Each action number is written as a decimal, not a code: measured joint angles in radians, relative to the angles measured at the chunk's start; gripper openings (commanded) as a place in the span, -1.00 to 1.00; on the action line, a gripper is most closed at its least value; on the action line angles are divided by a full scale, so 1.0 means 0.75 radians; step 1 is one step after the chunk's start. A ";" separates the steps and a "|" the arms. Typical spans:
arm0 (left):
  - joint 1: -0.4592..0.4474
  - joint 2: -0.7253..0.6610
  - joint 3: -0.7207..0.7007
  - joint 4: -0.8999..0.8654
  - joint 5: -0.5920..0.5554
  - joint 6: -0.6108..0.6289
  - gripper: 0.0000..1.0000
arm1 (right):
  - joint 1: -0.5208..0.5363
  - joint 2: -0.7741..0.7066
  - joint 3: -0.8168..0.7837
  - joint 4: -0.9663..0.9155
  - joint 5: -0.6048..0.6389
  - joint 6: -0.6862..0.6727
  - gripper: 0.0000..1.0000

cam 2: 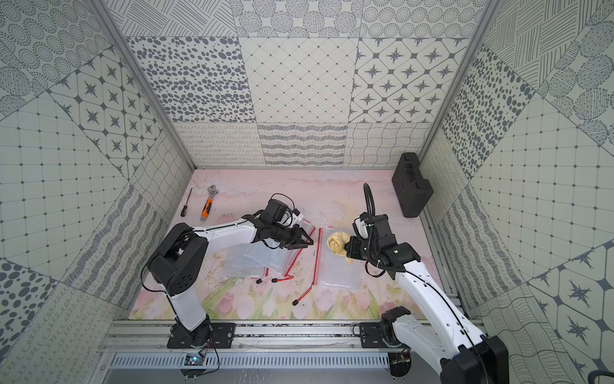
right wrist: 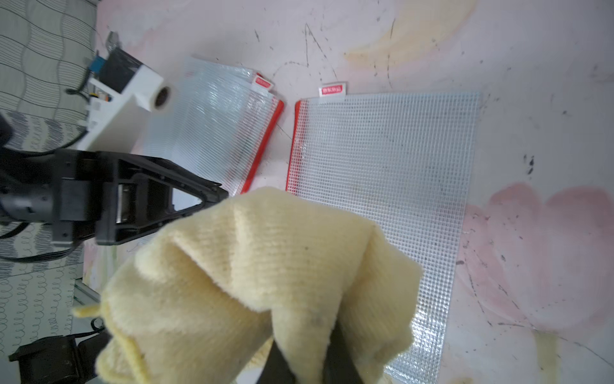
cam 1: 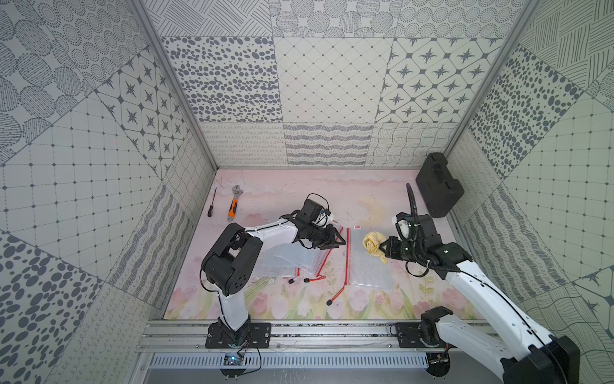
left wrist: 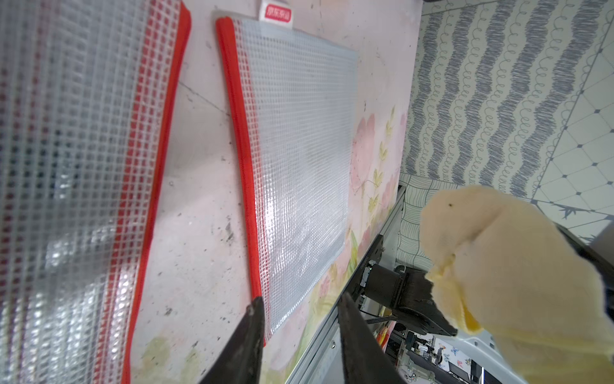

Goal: Wipe the document bag
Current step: Wipe the dirt from the document bag.

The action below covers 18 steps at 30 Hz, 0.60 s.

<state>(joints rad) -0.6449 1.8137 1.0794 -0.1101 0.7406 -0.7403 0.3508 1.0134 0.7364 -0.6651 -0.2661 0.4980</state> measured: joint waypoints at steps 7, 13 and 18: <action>-0.001 0.018 -0.040 -0.010 0.002 0.052 -0.20 | -0.003 0.199 -0.095 0.035 0.030 0.042 -1.00; -0.037 0.088 -0.012 0.018 0.010 0.047 -0.21 | -0.038 0.345 -0.105 0.057 0.079 0.086 -1.00; -0.108 0.172 0.048 0.023 0.005 0.047 -0.23 | -0.068 0.382 -0.142 0.096 0.057 0.109 -1.00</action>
<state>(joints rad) -0.7261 1.9427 1.1156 -0.0929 0.7441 -0.7052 0.3000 1.3003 0.6296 -0.5930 -0.2230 0.5800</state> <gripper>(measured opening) 0.390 0.112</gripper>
